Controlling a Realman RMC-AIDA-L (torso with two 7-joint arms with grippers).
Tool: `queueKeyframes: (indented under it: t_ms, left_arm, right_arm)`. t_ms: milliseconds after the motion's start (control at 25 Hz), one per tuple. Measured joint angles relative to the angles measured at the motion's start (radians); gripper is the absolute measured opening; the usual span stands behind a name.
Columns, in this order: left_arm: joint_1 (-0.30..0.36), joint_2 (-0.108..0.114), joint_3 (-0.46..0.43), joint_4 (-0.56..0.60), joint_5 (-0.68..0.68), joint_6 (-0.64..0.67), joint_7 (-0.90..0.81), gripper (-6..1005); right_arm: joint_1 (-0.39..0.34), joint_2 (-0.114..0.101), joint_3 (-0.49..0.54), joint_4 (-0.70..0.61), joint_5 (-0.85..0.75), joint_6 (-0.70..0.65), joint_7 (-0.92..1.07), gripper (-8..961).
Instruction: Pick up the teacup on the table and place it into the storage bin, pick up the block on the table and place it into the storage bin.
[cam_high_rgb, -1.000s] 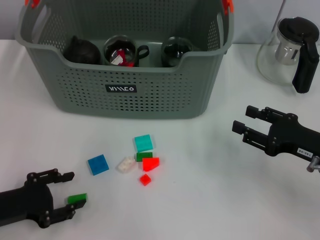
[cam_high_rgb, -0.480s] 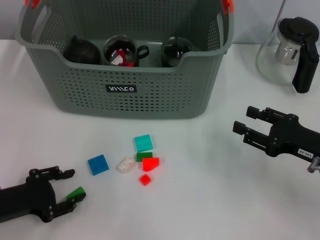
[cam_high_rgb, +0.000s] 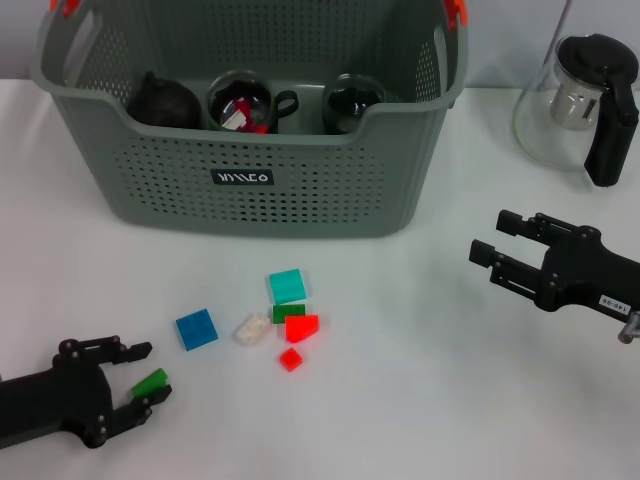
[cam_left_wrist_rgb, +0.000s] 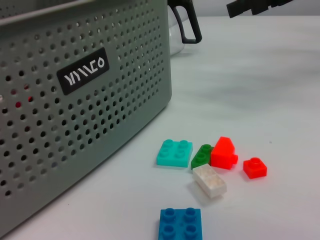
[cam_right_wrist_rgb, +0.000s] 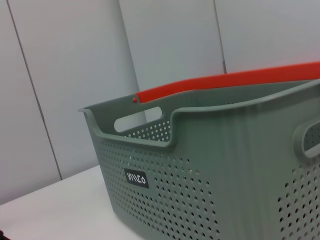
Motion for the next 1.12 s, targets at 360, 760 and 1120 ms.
queueKeyframes:
  t_ms: [360,760,1120]
  left_arm:
    - [0.005,-0.001,0.0,-0.002,0.0,-0.012,0.005,489]
    - [0.001,0.001,-0.001,-0.001,0.005,-0.014,0.002,384]
    - [-0.004,0.003,-0.013,0.005,0.012,-0.031,-0.027,213]
  right_arm:
    - [0.0,-0.001,0.0,0.0,0.0,0.0,0.0,644]
    - [0.0,-0.002,-0.001,0.0,0.0,0.0,0.0,645]
    - [-0.002,-0.002,-0.001,0.0,0.0,0.0,0.0,644]
